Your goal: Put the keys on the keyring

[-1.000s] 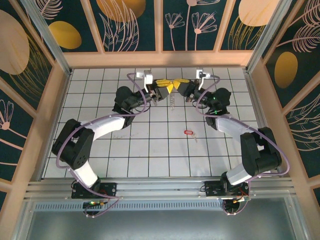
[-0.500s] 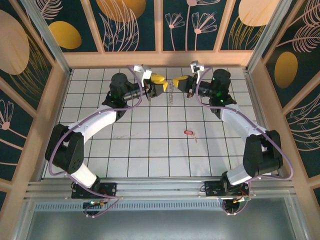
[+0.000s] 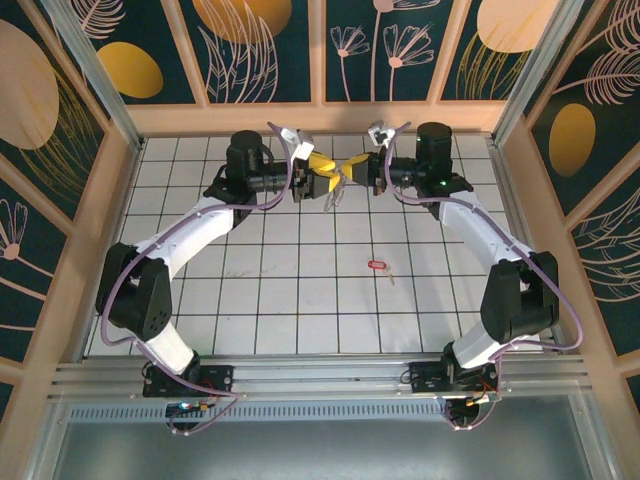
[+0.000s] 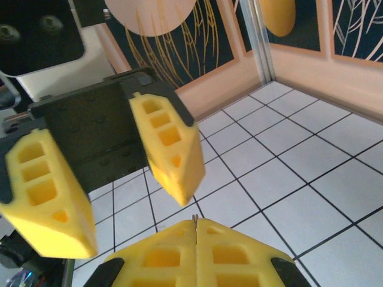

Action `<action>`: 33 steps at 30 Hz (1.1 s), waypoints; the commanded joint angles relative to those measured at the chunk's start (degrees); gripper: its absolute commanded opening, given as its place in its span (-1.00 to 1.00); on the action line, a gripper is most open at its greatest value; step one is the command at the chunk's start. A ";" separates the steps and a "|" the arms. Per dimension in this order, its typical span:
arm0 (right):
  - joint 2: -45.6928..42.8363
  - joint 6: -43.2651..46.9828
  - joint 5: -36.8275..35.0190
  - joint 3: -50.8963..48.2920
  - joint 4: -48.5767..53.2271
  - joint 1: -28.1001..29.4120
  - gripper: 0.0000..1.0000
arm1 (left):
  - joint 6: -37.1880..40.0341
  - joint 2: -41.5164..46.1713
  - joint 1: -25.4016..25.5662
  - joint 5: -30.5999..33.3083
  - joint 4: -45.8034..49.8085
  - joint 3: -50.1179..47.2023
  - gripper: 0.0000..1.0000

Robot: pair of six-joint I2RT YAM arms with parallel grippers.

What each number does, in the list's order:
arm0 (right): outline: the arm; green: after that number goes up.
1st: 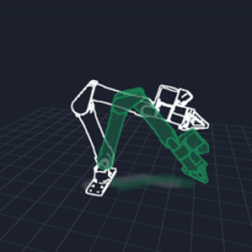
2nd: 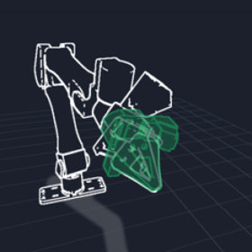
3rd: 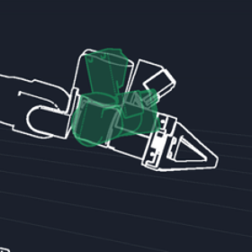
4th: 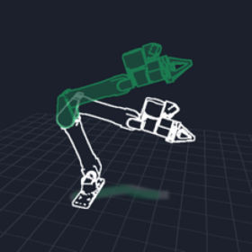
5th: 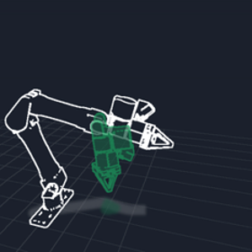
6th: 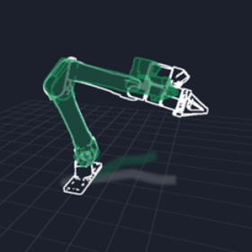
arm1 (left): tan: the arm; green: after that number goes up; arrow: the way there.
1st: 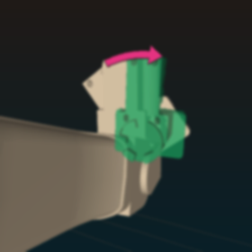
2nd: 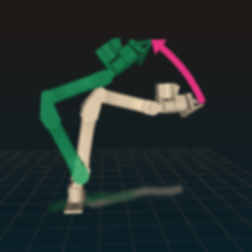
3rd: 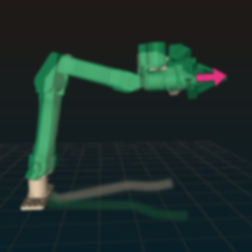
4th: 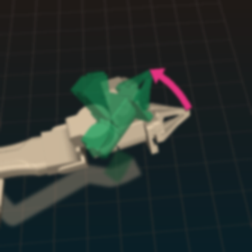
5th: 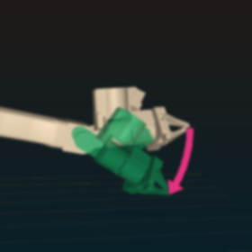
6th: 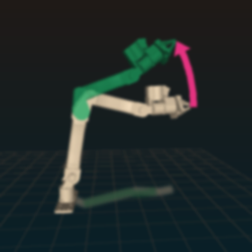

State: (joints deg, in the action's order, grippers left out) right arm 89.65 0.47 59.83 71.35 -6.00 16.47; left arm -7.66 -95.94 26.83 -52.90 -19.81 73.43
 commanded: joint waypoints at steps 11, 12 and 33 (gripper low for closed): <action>-1.10 4.02 5.68 0.85 2.78 -0.83 -1.00 | -0.17 -3.67 -1.87 -9.26 1.23 2.81 -0.01; -1.20 3.87 5.97 0.73 2.61 -0.91 -1.00 | -0.60 -3.93 -1.87 -10.00 0.95 2.93 0.00; -0.71 1.15 7.83 -0.82 -1.29 0.14 -1.00 | -11.34 -6.87 -1.87 -15.03 -10.82 3.30 -0.01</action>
State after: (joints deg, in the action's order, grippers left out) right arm 89.65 2.02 65.69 70.91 -4.58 16.23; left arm -17.32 -102.30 25.17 -66.08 -27.22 75.22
